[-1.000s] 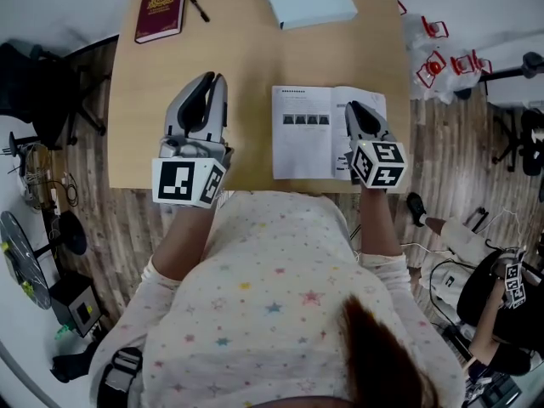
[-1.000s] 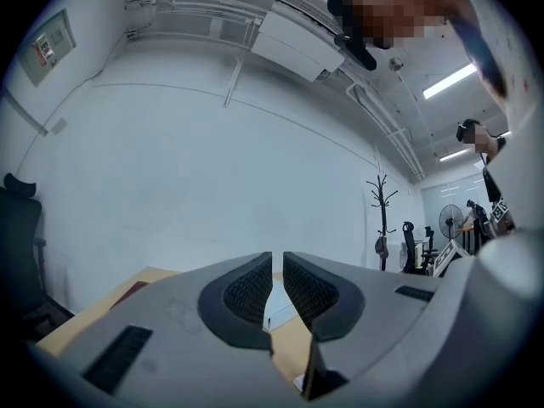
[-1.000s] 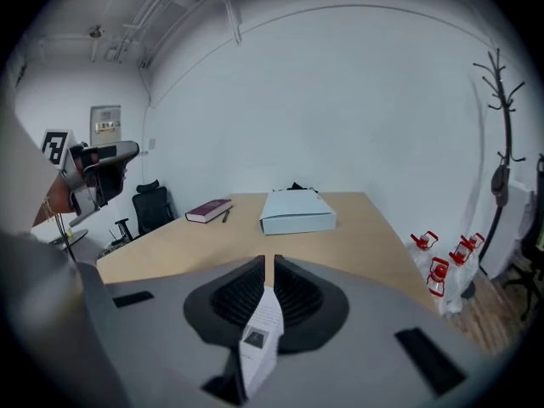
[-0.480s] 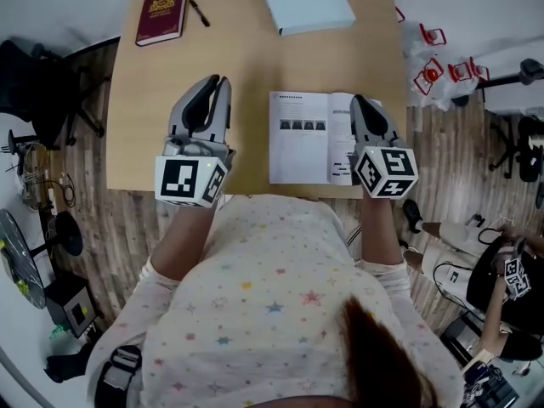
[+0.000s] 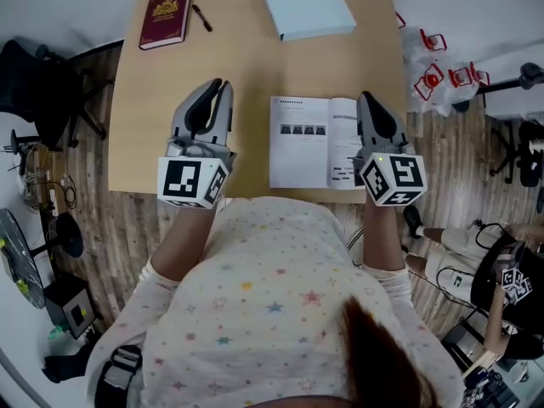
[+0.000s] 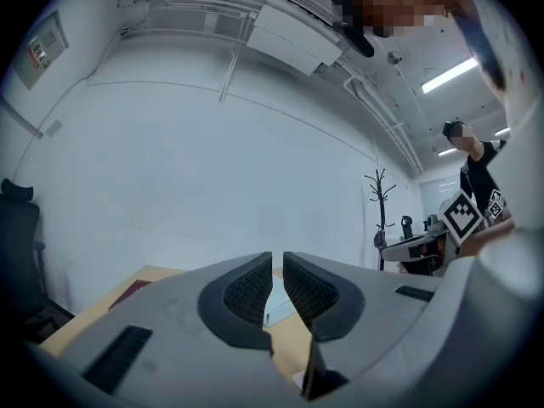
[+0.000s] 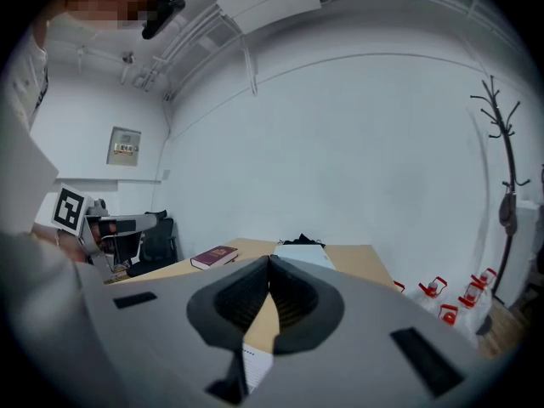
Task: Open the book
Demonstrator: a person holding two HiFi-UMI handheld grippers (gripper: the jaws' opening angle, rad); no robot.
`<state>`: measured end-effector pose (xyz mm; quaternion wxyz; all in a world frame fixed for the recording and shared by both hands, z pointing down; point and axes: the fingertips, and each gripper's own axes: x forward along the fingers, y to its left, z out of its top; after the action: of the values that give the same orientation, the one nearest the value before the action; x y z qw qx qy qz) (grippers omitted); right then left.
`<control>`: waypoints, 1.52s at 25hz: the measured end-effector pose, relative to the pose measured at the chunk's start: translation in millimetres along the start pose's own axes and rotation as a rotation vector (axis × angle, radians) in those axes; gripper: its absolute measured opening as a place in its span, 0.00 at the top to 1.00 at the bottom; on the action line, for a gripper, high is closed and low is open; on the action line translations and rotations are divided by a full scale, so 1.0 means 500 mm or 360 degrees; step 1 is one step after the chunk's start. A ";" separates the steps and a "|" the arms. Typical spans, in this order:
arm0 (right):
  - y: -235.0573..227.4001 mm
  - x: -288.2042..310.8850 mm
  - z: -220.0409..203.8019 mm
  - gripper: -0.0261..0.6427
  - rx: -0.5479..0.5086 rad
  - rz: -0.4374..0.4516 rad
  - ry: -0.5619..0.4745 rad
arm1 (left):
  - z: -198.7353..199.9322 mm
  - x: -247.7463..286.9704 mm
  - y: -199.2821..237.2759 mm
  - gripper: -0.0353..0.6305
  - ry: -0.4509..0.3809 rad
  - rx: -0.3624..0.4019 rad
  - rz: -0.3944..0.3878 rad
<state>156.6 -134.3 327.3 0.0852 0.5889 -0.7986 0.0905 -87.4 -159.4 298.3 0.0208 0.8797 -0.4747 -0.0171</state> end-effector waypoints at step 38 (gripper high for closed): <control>0.011 -0.034 0.077 0.96 -0.0003 0.0011 -0.0162 | -0.003 -0.007 -0.025 0.88 0.0019 0.0025 -0.0017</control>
<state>155.4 -126.4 285.5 0.0448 0.5899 -0.8040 0.0599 -78.7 -149.5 299.1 0.0166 0.8825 -0.4700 -0.0081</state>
